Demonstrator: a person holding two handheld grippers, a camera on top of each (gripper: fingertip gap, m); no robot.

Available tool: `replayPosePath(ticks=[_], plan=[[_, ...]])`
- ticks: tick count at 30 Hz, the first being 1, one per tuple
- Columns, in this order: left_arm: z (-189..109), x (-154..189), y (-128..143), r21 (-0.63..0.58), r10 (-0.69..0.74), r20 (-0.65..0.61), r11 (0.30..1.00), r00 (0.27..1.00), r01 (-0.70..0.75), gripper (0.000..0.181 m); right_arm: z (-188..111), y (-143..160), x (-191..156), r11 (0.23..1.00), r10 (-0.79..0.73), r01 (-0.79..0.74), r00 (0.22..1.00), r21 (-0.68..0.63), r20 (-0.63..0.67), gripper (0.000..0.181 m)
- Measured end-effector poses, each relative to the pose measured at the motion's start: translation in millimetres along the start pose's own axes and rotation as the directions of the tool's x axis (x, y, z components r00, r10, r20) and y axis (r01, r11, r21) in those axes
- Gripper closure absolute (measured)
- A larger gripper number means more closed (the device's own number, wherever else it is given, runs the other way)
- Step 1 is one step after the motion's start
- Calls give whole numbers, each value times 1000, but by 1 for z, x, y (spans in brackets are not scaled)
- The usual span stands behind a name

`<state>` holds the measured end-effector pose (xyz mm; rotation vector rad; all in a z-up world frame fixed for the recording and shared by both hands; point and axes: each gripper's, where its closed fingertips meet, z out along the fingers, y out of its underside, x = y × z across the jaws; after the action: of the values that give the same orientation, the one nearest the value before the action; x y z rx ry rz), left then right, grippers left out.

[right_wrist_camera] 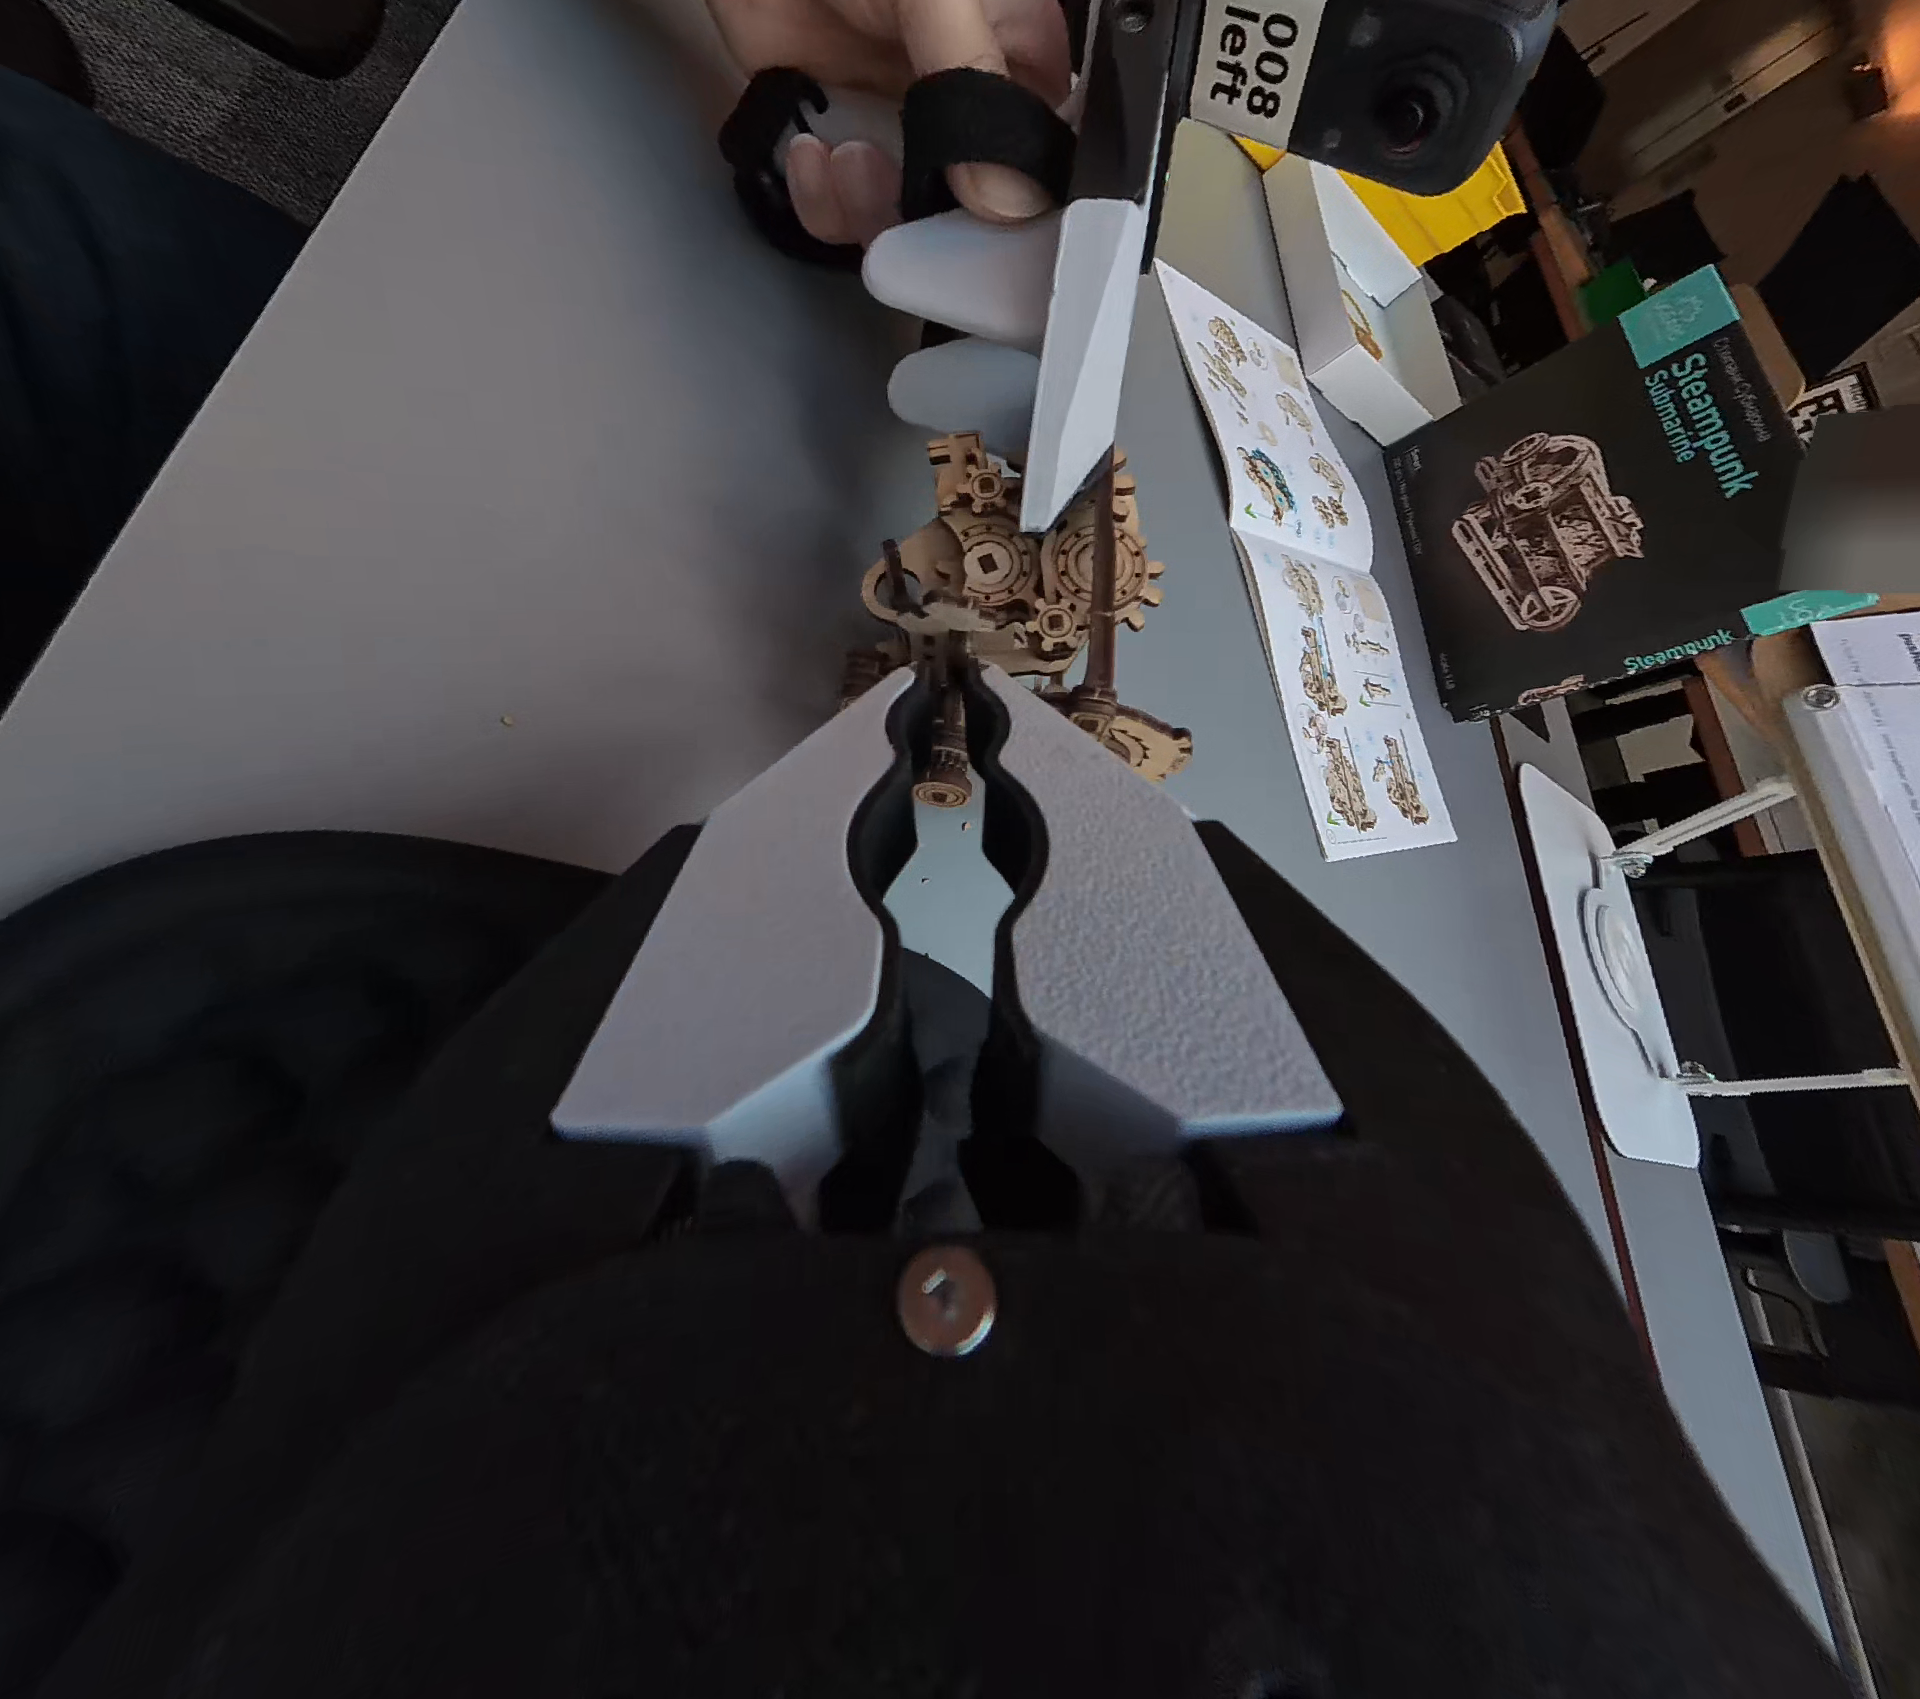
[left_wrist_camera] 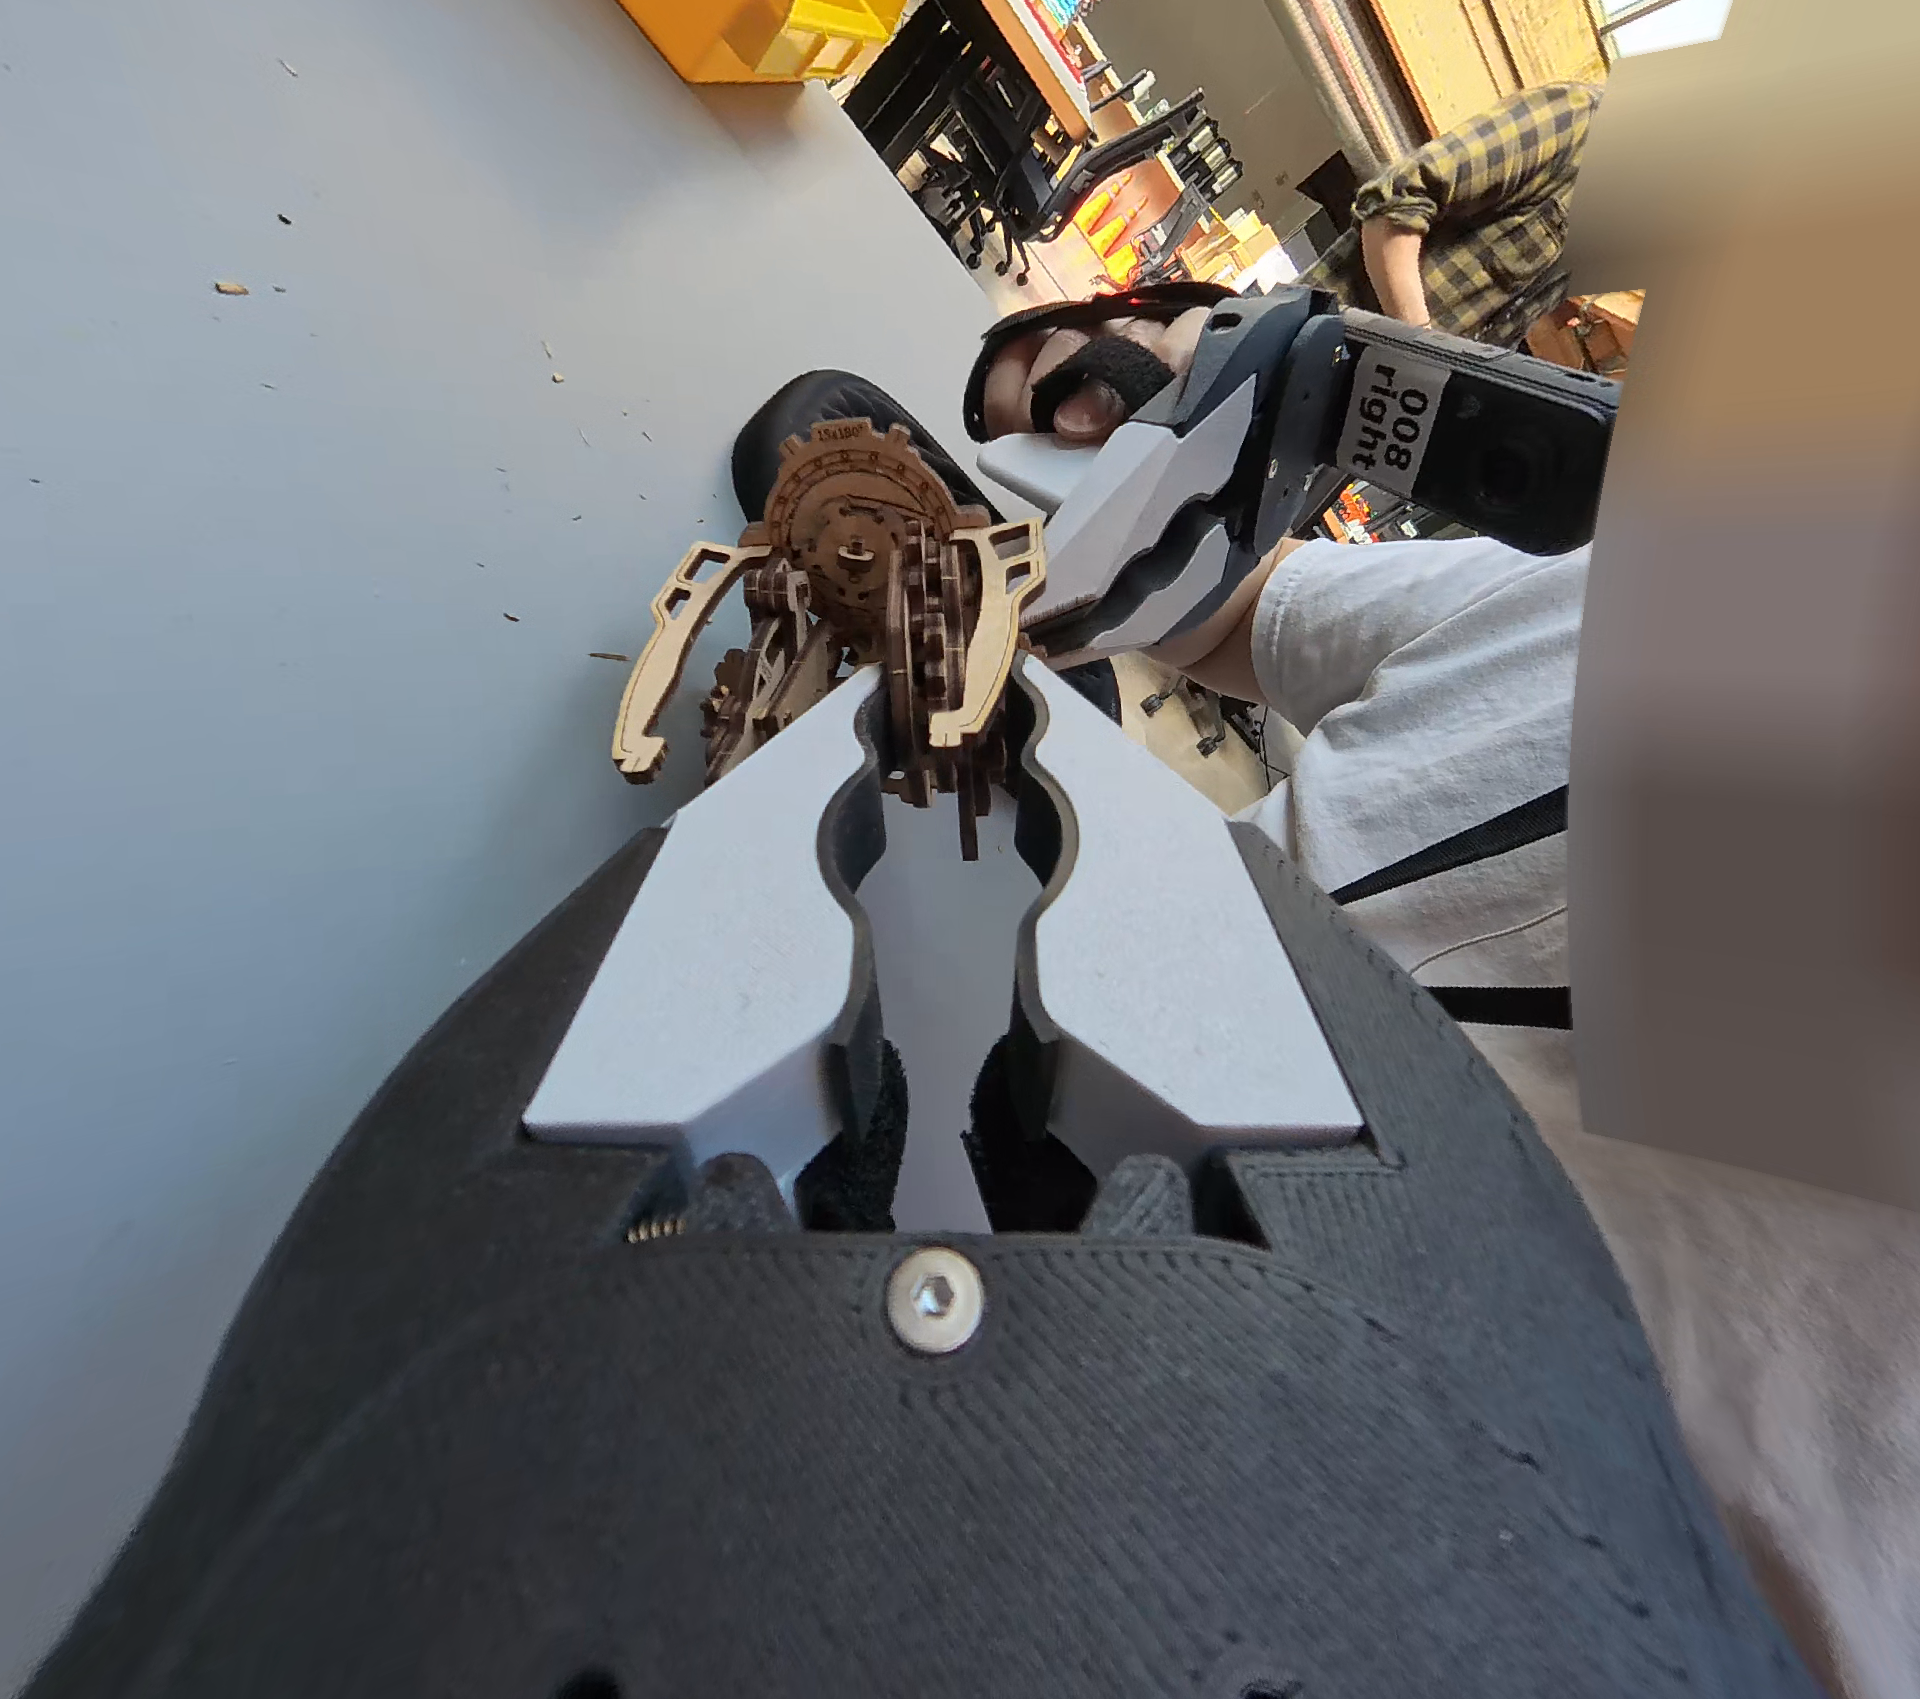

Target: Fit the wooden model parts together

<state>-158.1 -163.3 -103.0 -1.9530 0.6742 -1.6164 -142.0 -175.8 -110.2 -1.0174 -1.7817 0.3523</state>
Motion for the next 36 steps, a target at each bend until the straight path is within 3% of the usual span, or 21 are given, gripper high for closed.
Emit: replayPosePath(ticks=[6,11,14,19,36], plan=[[1,0,-2,14,-8,-6,1000,1000,8,164,-1,-3,2,996,85,-86,996,35,25,175],[2,1,-2,24,-8,-7,1000,1000,8,164,5,2,1,998,67,-67,998,3,13,171],[2,1,-4,45,-16,-10,999,1000,16,164,5,3,6,999,51,-51,998,-14,-33,179],[3,3,-8,94,-77,-56,992,995,82,164,5,2,-1,999,39,-38,999,9,-3,180],[-2,-2,-16,239,-100,-24,966,995,103,169,-2,-4,10,997,-55,62,987,39,-148,181]])
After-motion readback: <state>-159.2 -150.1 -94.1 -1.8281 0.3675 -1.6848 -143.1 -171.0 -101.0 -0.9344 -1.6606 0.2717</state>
